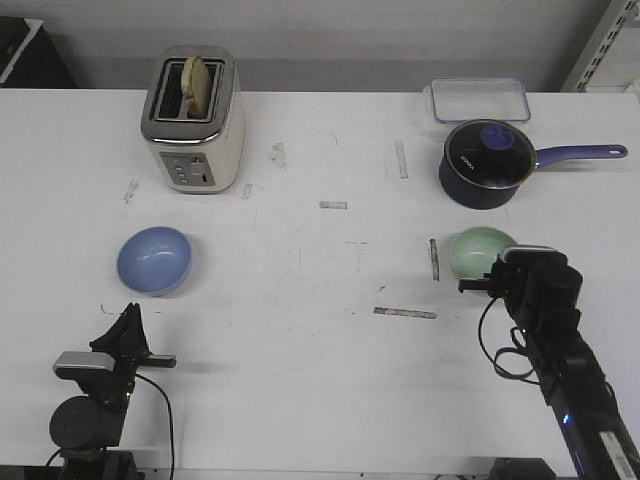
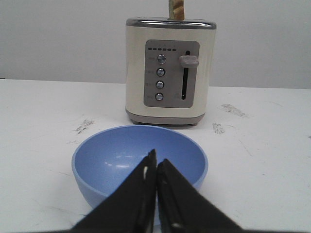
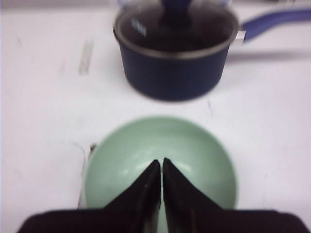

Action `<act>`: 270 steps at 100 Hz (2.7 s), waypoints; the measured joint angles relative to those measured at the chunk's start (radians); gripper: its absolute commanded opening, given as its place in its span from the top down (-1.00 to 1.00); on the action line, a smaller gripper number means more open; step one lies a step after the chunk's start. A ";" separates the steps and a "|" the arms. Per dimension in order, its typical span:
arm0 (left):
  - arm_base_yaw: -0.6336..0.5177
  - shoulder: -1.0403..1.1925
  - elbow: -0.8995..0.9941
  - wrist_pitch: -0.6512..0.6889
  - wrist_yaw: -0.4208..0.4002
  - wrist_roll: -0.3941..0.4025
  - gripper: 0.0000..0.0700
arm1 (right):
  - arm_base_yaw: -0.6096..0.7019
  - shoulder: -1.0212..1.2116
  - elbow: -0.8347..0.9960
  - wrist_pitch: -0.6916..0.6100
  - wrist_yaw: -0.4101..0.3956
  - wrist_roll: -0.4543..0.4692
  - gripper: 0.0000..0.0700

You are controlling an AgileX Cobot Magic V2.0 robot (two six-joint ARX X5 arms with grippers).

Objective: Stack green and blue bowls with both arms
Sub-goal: 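Reach the right gripper forward to the rim of the pale green bowl, then grip the green bowl rim and slide it toward the table center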

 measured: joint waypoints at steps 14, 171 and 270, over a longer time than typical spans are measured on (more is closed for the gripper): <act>0.000 0.000 0.000 0.000 0.000 0.000 1.00 | -0.002 0.126 0.135 -0.140 -0.014 0.022 1.00; 0.000 0.000 0.000 0.000 0.000 0.000 1.00 | -0.327 0.546 0.383 -0.424 -0.353 0.048 0.84; 0.000 0.000 0.000 0.000 0.000 0.000 1.00 | 0.162 0.416 0.383 -0.319 -0.293 0.322 0.98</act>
